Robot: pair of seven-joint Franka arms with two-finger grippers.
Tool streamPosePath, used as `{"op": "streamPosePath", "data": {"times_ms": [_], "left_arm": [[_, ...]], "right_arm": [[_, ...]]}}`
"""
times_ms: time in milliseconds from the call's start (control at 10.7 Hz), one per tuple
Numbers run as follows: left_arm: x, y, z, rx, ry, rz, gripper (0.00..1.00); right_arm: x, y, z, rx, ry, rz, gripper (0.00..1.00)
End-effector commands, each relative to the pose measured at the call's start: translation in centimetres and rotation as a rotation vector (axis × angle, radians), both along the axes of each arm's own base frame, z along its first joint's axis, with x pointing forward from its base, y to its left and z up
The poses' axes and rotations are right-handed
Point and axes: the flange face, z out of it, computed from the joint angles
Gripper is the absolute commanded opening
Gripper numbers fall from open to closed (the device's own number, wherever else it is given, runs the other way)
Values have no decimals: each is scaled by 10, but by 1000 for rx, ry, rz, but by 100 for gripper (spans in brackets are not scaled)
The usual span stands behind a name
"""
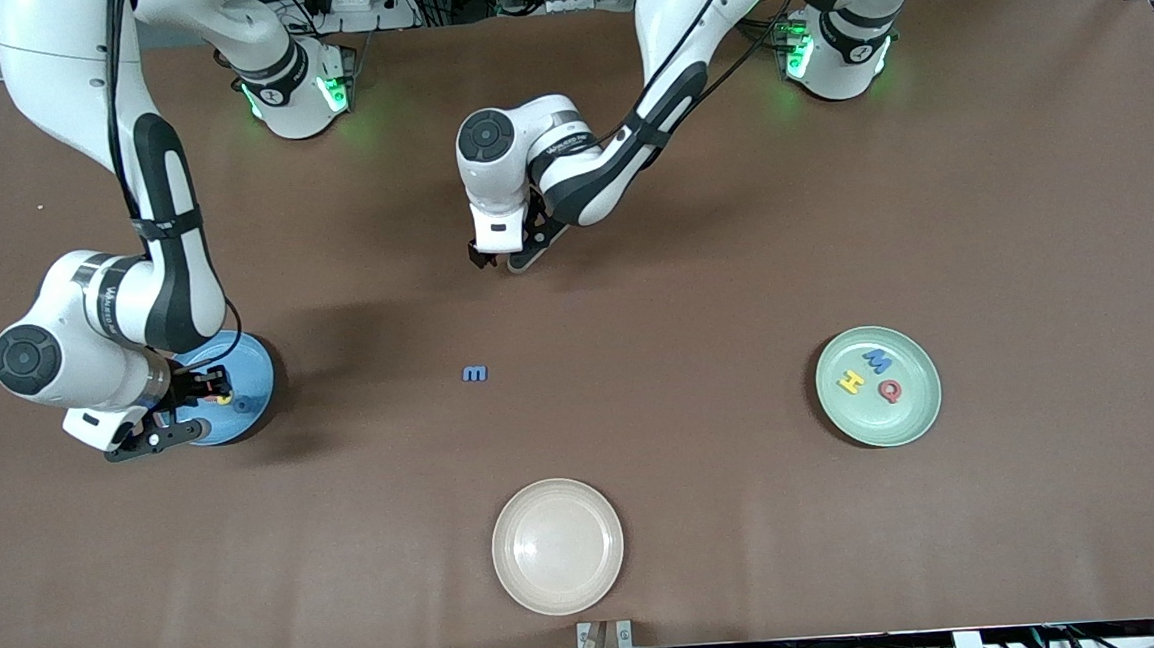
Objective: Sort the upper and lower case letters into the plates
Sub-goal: 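Place the blue g in the blue plate while the left gripper reaches the R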
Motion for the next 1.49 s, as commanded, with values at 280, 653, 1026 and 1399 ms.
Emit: {"op": "streamPosePath", "data": {"times_ms": [280, 653, 1026, 1399], "left_arm": [[-13, -17, -18, 14, -24, 13, 97], [-12, -16, -24, 20, -25, 1, 78], [-6, -14, -25, 21, -33, -4, 14], [40, 8, -7, 28, -106, -129, 0]], "right_arm": [[5, 31, 4, 49, -23, -48, 100], [15, 74, 16, 51, -58, 28, 100], [22, 129, 22, 86, -79, 122, 100], [26, 155, 21, 99, -101, 148, 100]]}}
